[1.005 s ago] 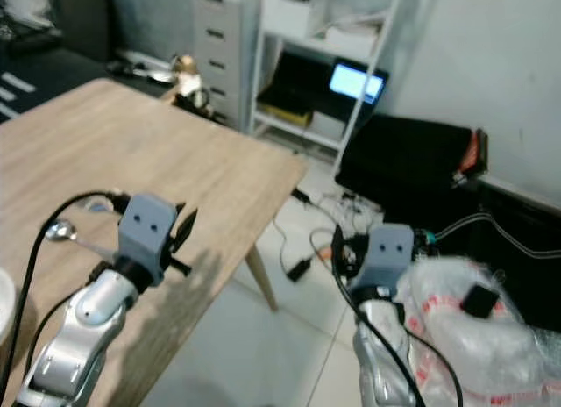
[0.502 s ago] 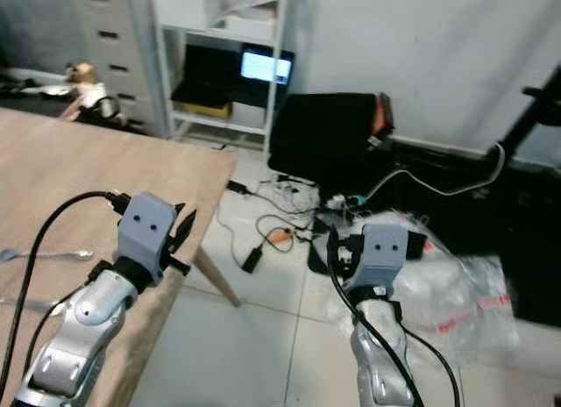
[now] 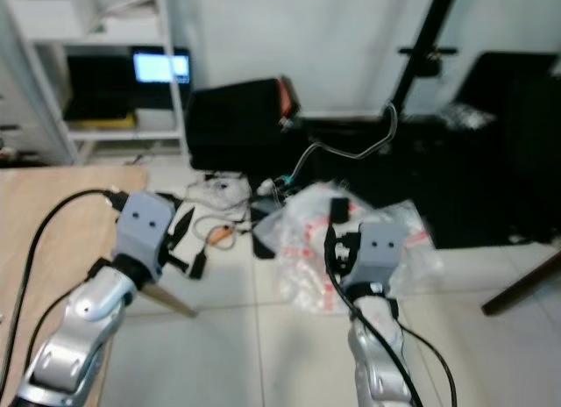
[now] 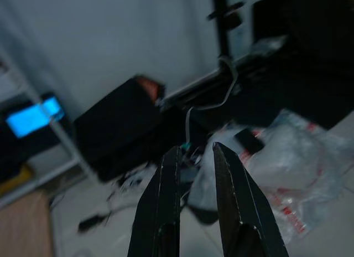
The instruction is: Setting the table
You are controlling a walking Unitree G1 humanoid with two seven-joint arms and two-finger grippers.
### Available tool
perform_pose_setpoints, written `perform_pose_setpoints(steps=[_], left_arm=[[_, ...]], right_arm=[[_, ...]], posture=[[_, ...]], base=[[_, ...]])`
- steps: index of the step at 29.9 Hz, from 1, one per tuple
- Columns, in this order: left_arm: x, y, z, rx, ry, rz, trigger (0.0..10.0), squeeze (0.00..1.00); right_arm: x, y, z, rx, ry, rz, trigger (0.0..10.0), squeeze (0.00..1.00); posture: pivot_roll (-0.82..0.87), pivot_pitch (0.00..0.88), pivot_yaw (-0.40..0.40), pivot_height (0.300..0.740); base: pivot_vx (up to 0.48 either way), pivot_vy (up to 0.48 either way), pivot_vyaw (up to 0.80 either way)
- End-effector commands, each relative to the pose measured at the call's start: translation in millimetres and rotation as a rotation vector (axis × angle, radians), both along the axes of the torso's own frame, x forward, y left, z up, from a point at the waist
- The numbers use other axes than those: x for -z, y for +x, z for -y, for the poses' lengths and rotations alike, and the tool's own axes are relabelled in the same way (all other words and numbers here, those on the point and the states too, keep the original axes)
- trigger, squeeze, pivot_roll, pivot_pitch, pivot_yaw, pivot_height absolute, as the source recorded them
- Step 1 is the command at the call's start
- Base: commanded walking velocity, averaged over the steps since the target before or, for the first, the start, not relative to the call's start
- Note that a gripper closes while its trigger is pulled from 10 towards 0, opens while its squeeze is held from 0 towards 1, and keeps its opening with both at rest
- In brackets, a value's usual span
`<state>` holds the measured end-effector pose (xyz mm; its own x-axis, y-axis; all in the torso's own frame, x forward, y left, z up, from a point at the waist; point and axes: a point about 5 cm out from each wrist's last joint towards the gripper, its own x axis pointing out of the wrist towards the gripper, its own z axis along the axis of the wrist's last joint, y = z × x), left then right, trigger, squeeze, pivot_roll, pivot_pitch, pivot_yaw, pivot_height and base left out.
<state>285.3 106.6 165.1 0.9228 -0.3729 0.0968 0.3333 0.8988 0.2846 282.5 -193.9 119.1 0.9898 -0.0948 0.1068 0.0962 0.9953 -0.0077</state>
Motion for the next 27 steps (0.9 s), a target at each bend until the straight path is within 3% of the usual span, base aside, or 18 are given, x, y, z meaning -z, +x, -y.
perform_pose_setpoints(steps=[1,27], left_arm=[[5.6,-1.7,-3.3,-0.008,0.011,-0.018,10.0,0.0],[8.5,-4.4,0.7,-0.005,0.0,-0.031,10.0,0.0]], right_arm=[[5.2,-3.0,-1.5,0.003,0.005,-0.016,10.0,0.0],[4.9,-5.6,0.8,0.003,-0.005,-0.023,10.0,0.0]], posture=[[-0.03,0.002,0.069,0.74],[-0.05,0.026,0.058,0.74]], base=[[0.0,0.0,-0.8],[0.0,0.0,-0.8]])
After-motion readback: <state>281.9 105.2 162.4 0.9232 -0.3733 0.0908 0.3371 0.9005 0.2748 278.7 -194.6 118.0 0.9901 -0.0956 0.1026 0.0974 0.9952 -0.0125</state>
